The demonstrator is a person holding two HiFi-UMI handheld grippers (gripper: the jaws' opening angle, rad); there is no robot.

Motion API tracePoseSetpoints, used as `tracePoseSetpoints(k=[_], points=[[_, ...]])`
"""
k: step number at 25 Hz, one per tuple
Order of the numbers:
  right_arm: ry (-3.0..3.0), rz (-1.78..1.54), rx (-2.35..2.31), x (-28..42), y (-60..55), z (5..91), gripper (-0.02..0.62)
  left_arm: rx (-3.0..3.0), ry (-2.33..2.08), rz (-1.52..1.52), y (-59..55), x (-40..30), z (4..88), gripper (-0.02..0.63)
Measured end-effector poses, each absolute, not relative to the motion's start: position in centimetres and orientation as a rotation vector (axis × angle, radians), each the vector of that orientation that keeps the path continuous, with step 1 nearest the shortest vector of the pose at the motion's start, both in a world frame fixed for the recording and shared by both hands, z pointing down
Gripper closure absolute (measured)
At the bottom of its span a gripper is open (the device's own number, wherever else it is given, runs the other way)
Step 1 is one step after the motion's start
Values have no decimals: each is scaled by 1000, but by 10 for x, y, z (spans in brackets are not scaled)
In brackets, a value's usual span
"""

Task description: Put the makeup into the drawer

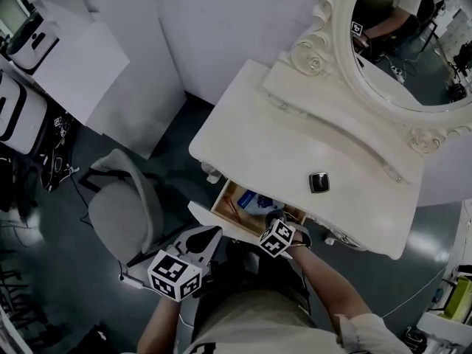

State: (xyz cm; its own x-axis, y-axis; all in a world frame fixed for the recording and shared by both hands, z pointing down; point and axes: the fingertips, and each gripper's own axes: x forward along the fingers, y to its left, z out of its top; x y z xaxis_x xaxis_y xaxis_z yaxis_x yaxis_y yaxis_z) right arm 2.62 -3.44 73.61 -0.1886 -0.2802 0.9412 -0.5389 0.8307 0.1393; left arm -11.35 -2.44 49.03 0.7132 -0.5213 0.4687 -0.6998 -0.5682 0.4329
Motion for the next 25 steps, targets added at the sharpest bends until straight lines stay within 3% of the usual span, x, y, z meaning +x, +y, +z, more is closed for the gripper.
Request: tracePoseSetpoints(k=[13, 14, 16, 25], points=[[-1792, 449, 728, 32, -58, 749, 562, 2300, -933, 412, -27, -116, 491, 548], [-1800, 464, 714, 30, -55, 748, 536, 2303, -932, 410, -27, -116, 491, 548], [-1819, 500, 696, 28, -49, 742, 418, 2310, -930, 406, -29, -116, 489, 548], [-1905, 535, 867, 26, -53, 692, 417, 2397, -926, 443, -43, -122, 481, 548]])
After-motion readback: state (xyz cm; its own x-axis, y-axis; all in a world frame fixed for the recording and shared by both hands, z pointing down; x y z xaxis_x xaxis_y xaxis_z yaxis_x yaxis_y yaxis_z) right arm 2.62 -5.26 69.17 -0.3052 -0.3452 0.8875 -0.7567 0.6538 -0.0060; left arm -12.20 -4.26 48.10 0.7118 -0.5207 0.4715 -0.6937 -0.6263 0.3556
